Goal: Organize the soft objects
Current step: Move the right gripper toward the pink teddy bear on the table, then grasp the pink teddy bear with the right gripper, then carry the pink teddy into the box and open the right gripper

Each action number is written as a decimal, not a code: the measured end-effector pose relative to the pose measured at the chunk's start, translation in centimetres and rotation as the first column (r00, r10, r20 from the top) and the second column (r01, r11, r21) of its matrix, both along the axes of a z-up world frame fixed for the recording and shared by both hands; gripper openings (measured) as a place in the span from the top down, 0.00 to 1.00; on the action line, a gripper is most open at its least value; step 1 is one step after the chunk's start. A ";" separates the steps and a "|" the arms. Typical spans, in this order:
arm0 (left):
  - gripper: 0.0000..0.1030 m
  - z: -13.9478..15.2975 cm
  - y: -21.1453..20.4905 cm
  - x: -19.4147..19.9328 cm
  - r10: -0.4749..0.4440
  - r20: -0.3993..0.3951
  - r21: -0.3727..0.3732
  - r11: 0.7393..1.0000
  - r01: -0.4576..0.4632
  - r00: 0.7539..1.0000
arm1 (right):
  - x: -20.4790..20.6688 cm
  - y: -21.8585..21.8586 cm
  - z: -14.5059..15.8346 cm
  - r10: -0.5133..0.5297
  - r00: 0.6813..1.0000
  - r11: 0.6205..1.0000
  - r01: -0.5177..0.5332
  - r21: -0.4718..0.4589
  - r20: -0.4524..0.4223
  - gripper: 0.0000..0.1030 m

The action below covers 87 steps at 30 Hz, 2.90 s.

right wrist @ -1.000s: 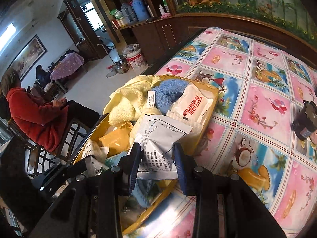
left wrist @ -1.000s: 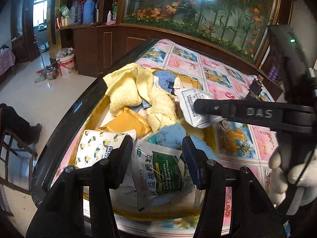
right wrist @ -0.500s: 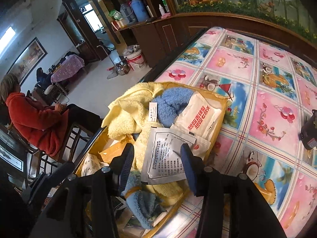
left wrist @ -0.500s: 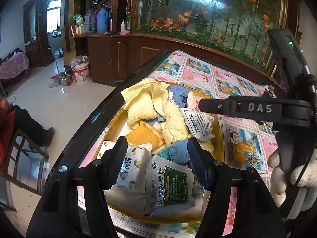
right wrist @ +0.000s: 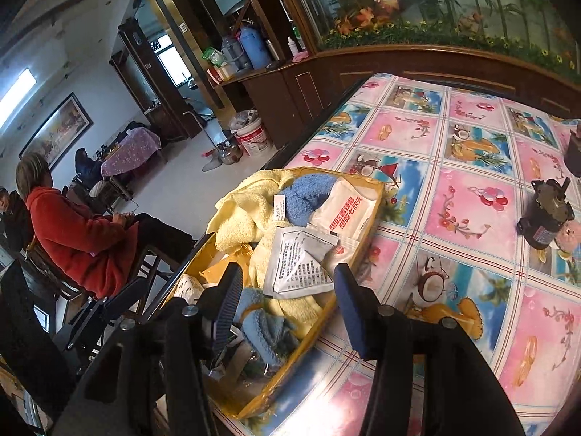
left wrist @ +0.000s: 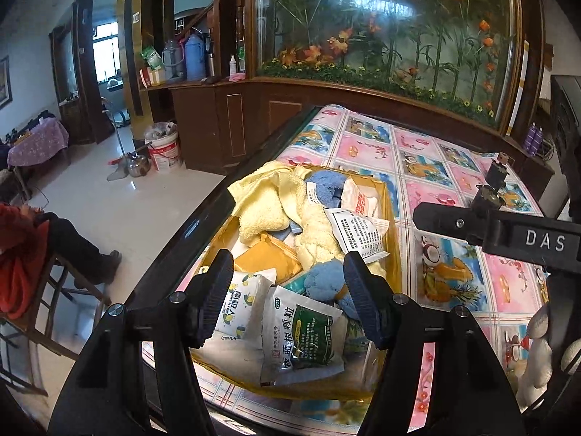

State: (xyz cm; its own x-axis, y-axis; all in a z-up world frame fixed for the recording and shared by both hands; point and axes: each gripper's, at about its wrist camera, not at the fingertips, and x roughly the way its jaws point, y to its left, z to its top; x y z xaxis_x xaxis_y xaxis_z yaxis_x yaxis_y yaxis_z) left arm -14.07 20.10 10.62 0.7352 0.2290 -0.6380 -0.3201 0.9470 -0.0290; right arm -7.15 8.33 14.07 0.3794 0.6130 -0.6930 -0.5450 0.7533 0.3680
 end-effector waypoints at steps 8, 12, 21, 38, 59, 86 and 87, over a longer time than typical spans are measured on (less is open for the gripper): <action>0.38 0.8 -2.0 -0.4 -0.006 0.004 0.040 0.999 0.005 1.000 | -1.8 -2.0 -0.5 -0.017 1.000 1.000 0.017 -0.001 0.010 0.49; 0.38 1.2 -2.9 -0.6 -0.006 0.007 0.065 0.998 0.005 1.000 | -2.5 -2.9 -0.5 -0.025 1.000 1.000 0.025 0.013 0.011 0.49; 0.38 1.5 -4.8 -0.7 -0.011 0.002 0.108 0.994 0.011 1.000 | -3.9 -3.9 -1.0 -0.023 0.999 1.000 0.022 0.012 0.028 0.44; 0.38 -0.5 -9.9 0.8 -0.264 -0.082 0.001 0.964 0.265 0.961 | -2.6 -15.9 -5.1 -0.255 0.964 0.967 0.255 -0.015 -0.072 0.42; 0.38 -2.7 -13.4 1.9 -0.387 -0.191 -0.086 0.922 0.378 0.902 | 15.3 -23.9 -8.9 -0.287 0.953 0.905 0.302 -0.300 0.095 0.41; 0.38 -1.7 0.5 0.2 -0.013 -0.127 -0.136 0.991 -0.004 0.992 | 4.1 -8.1 -1.4 0.149 0.989 0.988 -0.148 0.034 -0.027 0.71; 0.38 -1.7 0.9 -0.1 -0.003 -0.125 -0.135 0.991 -0.014 0.992 | 4.0 -6.3 -1.5 0.172 0.985 0.984 -0.170 0.044 -0.034 0.71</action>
State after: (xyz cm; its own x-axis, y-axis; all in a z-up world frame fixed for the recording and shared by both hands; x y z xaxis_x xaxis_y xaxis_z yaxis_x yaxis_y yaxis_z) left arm -14.13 21.03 8.94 0.6470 0.1380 -0.7499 -0.3345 0.9352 -0.1164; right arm -3.20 2.07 12.62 0.2410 0.6944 -0.6781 -0.6496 0.6345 0.4188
